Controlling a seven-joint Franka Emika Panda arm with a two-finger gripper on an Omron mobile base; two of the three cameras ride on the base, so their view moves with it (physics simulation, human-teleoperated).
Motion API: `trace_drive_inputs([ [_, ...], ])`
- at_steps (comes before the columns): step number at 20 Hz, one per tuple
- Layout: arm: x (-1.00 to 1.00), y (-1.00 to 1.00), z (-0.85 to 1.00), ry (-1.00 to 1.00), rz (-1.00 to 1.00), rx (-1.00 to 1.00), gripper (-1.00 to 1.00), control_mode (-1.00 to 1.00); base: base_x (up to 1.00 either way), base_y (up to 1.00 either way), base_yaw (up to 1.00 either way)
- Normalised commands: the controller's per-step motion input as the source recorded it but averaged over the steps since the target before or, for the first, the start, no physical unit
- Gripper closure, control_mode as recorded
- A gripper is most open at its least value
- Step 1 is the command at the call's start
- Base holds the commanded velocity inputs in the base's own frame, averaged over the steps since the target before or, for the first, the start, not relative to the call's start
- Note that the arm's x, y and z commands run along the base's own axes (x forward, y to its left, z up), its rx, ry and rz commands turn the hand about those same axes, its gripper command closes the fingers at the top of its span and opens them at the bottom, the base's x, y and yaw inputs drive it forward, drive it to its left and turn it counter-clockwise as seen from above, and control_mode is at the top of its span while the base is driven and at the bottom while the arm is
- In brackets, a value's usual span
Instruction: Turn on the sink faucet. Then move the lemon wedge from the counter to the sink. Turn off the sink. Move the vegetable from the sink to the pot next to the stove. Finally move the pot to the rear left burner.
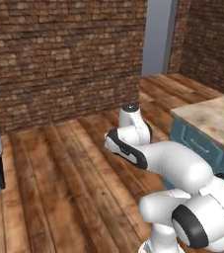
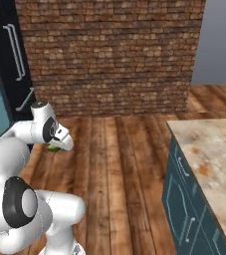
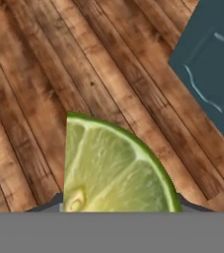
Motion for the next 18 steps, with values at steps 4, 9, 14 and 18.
trace_drive_inputs([
  [4, 0.00, 0.00, 0.00, 0.00, 0.00, 0.00, 1.00, 1.00, -0.26, -0.50, -0.44],
  [9, 0.00, 0.00, 0.00, 0.00, 0.00, 0.00, 1.00, 1.00, -0.38, -0.49, -0.44],
  [14, 0.00, 0.00, 0.00, 0.00, 0.00, 0.00, 1.00, 1.00, -0.39, -0.45, -0.45],
  [18, 0.00, 0.00, 0.00, 0.00, 0.00, 0.00, 1.00, 1.00, -0.24, -0.35, -0.43],
])
